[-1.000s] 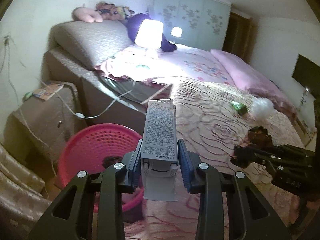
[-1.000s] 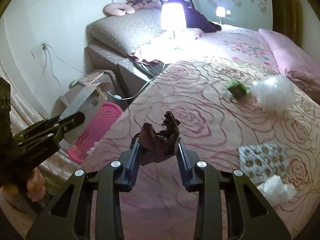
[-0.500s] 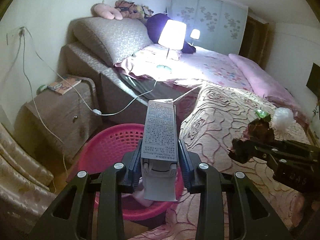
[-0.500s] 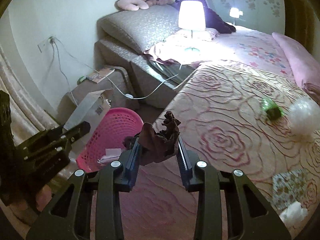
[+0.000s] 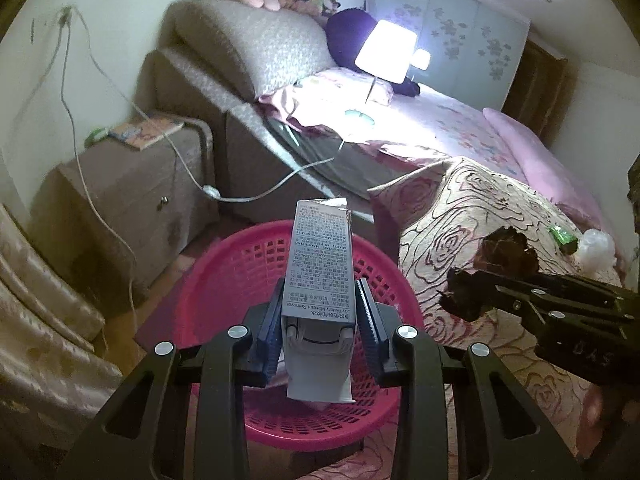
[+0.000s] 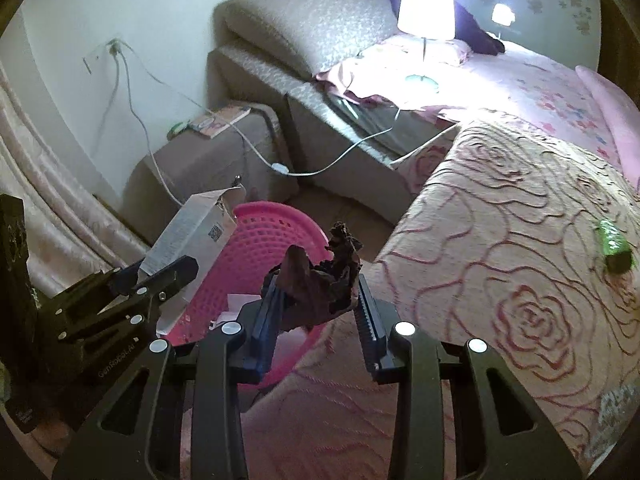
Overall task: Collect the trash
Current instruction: 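Carry the carton and brown paper over the pink basket and release both, then grasp the crumpled white tissue on the bed with the right tool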
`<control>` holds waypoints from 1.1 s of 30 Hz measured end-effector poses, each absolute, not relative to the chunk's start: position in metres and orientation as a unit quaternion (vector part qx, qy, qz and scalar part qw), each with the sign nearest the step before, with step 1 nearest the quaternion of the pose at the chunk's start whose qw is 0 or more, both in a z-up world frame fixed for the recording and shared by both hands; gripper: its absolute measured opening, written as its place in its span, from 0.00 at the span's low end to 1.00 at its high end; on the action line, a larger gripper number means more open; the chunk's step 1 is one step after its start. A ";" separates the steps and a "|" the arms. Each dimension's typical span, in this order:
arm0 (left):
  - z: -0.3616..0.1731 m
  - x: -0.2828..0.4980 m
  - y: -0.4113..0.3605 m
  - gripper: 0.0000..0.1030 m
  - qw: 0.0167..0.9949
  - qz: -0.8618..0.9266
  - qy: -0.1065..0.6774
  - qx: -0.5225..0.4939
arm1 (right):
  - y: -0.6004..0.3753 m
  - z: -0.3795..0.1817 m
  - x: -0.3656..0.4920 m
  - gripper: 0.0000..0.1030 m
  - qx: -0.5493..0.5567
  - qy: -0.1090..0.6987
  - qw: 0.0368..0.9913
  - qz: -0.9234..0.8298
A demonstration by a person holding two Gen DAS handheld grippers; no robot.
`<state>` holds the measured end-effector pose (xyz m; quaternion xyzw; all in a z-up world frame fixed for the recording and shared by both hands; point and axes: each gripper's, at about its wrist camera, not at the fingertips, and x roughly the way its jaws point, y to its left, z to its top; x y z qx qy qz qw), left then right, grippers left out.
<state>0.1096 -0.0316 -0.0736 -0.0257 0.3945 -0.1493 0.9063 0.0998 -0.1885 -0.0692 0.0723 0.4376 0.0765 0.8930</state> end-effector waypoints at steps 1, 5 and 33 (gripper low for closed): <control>-0.077 0.111 -0.030 0.31 0.904 -0.149 0.399 -0.030 | -0.185 -0.072 0.104 0.34 0.072 0.442 0.891 0.079; -0.083 0.114 -0.029 0.31 0.902 -0.146 0.405 -0.024 | -0.176 -0.077 0.113 0.34 0.068 0.455 0.883 0.089; -0.067 0.112 -0.020 0.64 0.915 -0.133 0.380 -0.033 | -0.199 -0.069 0.078 0.50 0.090 0.434 0.894 0.062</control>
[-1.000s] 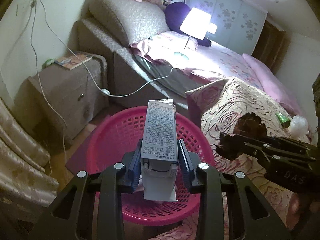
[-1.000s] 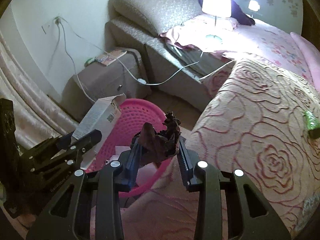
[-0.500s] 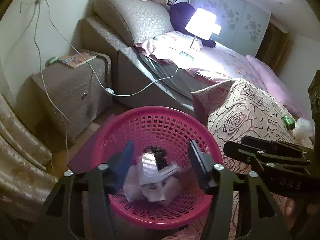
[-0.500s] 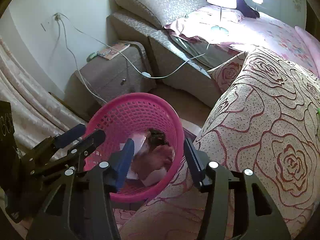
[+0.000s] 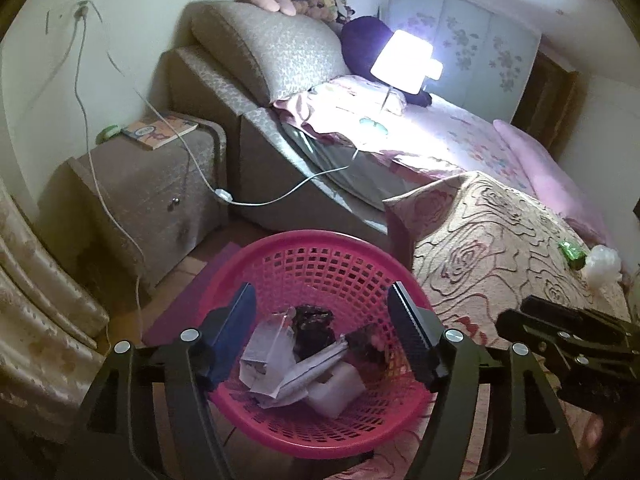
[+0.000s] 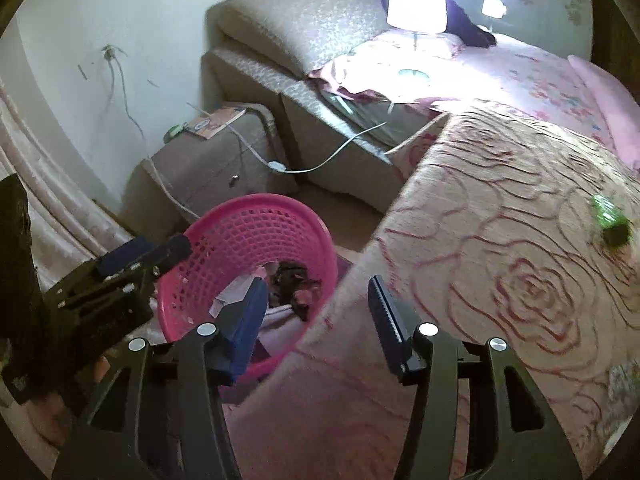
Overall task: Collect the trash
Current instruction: 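Grasp the crumpled white tissue on the bed with the right tool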
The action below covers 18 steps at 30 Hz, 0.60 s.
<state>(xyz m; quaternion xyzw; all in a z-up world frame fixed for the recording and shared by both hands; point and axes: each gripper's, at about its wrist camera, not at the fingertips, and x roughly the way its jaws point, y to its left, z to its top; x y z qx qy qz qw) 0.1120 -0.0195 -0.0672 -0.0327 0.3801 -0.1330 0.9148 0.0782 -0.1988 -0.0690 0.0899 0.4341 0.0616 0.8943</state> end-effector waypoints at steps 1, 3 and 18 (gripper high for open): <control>-0.067 0.111 -0.021 0.64 0.915 -0.136 0.379 -0.032 | -0.205 -0.067 0.070 0.50 0.093 0.430 0.896 0.054; -0.063 0.107 -0.028 0.64 0.915 -0.145 0.375 -0.026 | -0.214 -0.066 0.057 0.50 0.099 0.424 0.899 0.043; -0.054 0.065 -0.090 0.64 0.903 -0.221 0.369 0.016 | -0.301 -0.052 -0.069 0.60 0.077 0.365 0.923 -0.099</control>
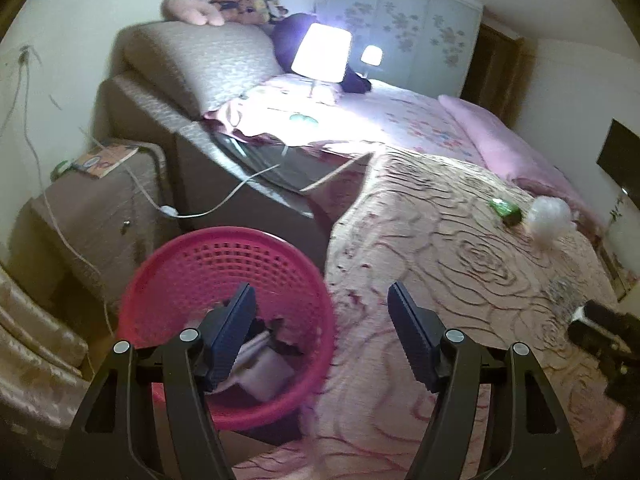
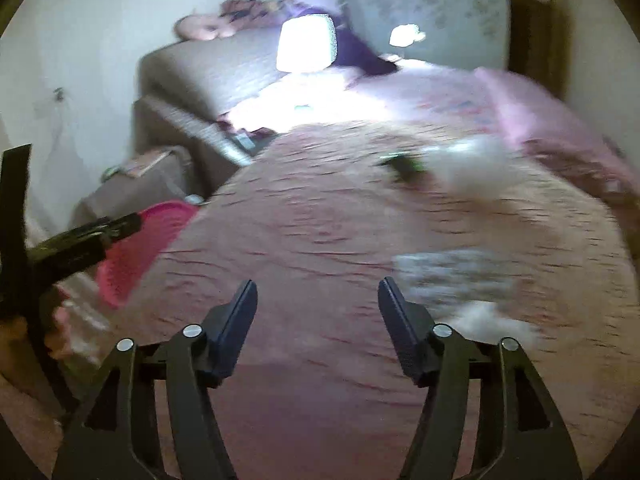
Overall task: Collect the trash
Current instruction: 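Grasp the crumpled white tissue on the bed with the right tool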
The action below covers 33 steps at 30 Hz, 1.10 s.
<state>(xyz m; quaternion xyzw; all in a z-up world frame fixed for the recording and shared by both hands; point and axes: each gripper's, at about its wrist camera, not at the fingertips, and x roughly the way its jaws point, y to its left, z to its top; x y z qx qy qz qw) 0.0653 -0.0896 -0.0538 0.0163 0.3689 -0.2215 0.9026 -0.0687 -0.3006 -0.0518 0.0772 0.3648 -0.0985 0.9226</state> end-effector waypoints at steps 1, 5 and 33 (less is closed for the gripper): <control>-0.053 0.062 -0.094 0.64 0.901 -0.229 0.369 0.017 | -0.313 -0.051 -0.080 0.62 0.076 0.359 0.922 -0.120; -0.053 0.052 -0.108 0.64 0.895 -0.248 0.369 0.025 | -0.349 -0.058 -0.104 0.64 0.072 0.356 0.914 -0.180; -0.064 -0.007 -0.213 0.74 0.840 -0.386 0.363 0.114 | -0.390 -0.081 -0.126 0.35 0.115 0.366 0.906 -0.180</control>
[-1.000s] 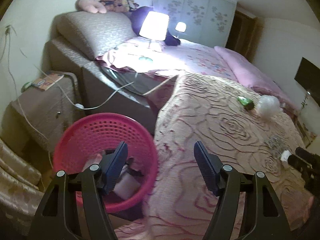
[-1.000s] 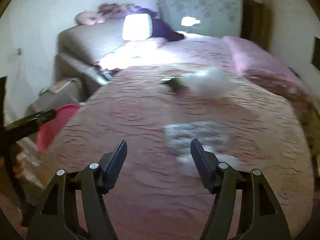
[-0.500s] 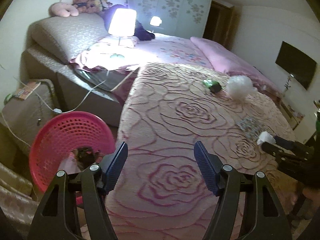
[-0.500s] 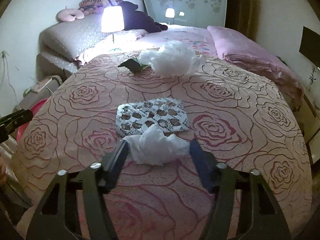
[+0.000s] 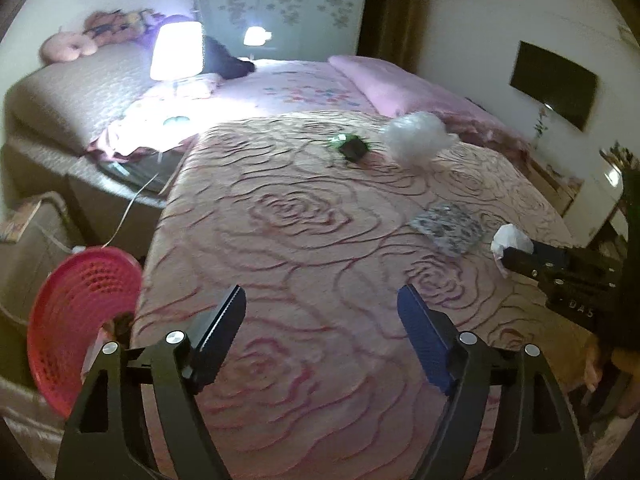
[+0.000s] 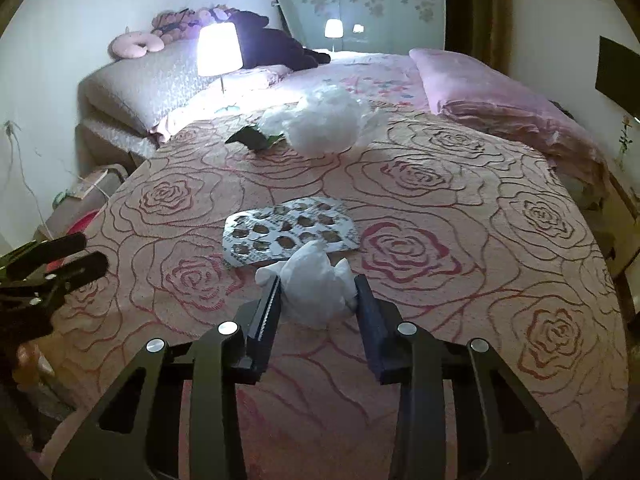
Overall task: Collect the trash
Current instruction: 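Grasp the crumpled white tissue on the bed with the right tool, then grasp the silver blister pack with the left tool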
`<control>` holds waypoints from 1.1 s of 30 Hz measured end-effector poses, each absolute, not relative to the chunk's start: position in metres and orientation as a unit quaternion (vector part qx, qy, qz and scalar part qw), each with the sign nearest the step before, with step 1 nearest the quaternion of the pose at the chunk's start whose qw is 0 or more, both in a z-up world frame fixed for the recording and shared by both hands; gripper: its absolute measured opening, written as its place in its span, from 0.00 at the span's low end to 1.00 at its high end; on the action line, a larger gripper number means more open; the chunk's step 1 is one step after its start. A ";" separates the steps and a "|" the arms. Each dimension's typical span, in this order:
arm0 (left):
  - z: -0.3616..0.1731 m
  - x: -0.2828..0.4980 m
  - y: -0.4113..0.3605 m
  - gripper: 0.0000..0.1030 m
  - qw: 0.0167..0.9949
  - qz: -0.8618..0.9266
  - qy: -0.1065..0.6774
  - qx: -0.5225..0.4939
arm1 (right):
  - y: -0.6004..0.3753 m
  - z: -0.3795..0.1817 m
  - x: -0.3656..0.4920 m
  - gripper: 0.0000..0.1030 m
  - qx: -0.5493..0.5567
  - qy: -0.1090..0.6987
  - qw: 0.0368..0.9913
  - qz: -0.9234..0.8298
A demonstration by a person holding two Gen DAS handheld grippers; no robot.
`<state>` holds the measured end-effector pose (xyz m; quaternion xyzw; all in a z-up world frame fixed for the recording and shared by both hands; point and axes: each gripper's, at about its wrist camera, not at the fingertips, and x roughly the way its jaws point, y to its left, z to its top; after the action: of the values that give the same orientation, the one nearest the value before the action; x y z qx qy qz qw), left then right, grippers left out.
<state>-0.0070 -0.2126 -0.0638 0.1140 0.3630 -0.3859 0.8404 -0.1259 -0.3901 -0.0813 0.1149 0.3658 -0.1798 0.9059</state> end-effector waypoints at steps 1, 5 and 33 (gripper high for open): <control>-0.063 -0.008 -0.220 0.75 0.837 -0.395 0.360 0.120 | -0.391 -0.080 -0.129 0.35 0.116 0.364 0.906 -0.182; -0.063 -0.014 -0.249 0.77 0.826 -0.419 0.345 0.154 | -0.402 -0.078 -0.142 0.35 0.126 0.358 0.905 -0.192; -0.090 -0.014 -0.368 0.78 0.734 -0.510 0.365 0.260 | -0.439 -0.093 -0.166 0.35 0.180 0.359 0.891 -0.210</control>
<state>-0.0143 -0.3684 -0.0899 0.2601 0.3648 -0.5099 0.7343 -0.1665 -0.4389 -0.0929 0.1803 0.3593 -0.2100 0.8912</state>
